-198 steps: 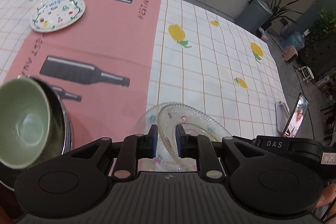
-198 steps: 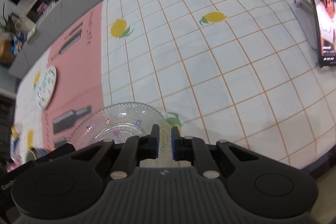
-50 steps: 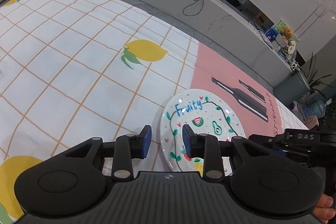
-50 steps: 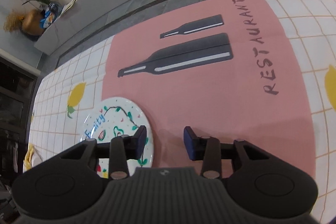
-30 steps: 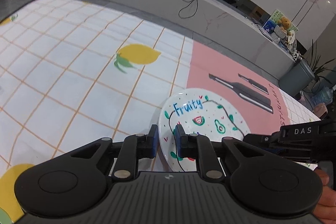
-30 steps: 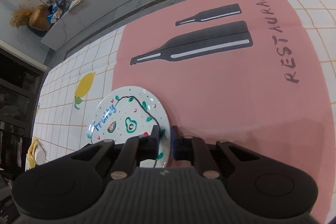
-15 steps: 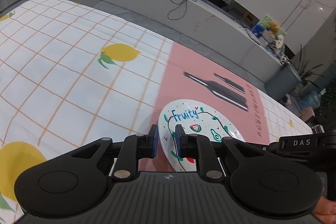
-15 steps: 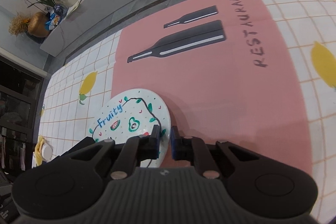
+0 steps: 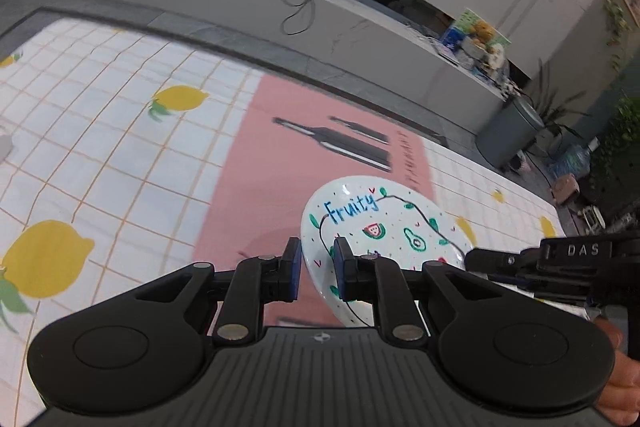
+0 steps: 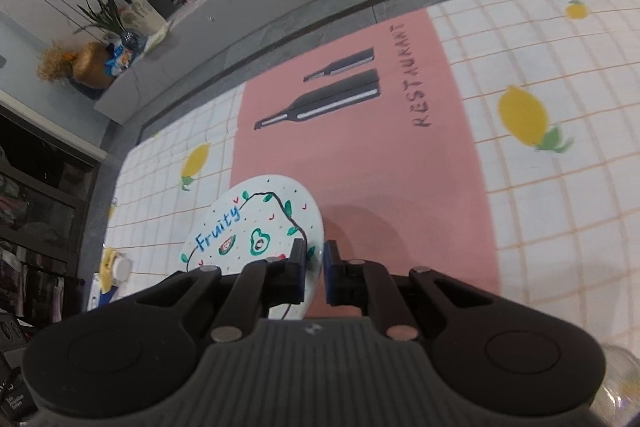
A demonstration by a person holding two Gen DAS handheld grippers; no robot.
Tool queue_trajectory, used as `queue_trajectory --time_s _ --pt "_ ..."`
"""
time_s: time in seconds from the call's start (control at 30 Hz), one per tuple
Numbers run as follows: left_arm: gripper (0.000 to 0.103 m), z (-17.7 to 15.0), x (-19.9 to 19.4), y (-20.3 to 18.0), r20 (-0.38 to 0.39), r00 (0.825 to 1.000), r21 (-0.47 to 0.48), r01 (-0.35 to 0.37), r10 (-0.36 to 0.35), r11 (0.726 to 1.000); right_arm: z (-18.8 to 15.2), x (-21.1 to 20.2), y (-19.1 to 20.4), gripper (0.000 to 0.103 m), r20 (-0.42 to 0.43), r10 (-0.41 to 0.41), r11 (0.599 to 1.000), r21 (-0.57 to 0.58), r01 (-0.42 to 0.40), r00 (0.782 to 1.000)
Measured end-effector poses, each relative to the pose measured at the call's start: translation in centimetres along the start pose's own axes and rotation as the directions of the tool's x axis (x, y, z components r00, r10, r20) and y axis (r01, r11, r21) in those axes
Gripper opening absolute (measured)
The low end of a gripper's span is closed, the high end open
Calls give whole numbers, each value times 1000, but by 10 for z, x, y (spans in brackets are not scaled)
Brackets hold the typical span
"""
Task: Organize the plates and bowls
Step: 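Lift the Fruity plate with both grippers and carry it toward the bowl stack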
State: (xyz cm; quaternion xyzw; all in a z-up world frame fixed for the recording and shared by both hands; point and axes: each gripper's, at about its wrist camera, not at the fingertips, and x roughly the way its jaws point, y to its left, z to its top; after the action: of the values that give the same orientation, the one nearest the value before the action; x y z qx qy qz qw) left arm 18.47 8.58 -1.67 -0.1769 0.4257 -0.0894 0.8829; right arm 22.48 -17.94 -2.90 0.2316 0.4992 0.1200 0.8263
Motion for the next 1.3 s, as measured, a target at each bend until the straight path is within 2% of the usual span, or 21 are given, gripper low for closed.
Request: queue_trajectory --time_s 0.13,0.23,0.37,0.5,0.63,0.77,0.93,1.13,1.3 --pt "18 -8 -25 -37 15 999 51 46 -47 998 -7 -51 -19 7 47 20 1000 5 -20 999" --pt "18 -20 -33 -71 -12 998 98 56 -55 994 -13 -88 -41 7 77 22 1000 13 -23 997" --pt "18 -48 -33 -112 -42 997 154 65 -59 986 -28 -126 -77 7 104 -6 999 32 3 995" --pt "18 -76 -20 -135 -84 993 150 90 -78 985 -47 -146 -120 7 97 -30 996 84 21 995" --pt "18 -105 -2 -147 -128 989 152 98 -79 983 -67 -148 -160 7 51 -51 989 139 43 997" --pt "18 -127 16 -147 -145 986 143 98 -77 985 -82 -142 -182 7 33 -83 984 160 77 996" --pt "18 -149 33 -146 -146 989 137 55 -34 989 -93 -128 -192 7 26 -114 984 141 110 993" --pt "19 -157 41 -139 -158 987 151 22 2 988 -96 -112 -198 7 24 -79 990 123 75 997" --pt "19 -160 41 -142 -157 988 167 23 4 986 -97 -100 -194 8 14 -141 987 82 140 990"
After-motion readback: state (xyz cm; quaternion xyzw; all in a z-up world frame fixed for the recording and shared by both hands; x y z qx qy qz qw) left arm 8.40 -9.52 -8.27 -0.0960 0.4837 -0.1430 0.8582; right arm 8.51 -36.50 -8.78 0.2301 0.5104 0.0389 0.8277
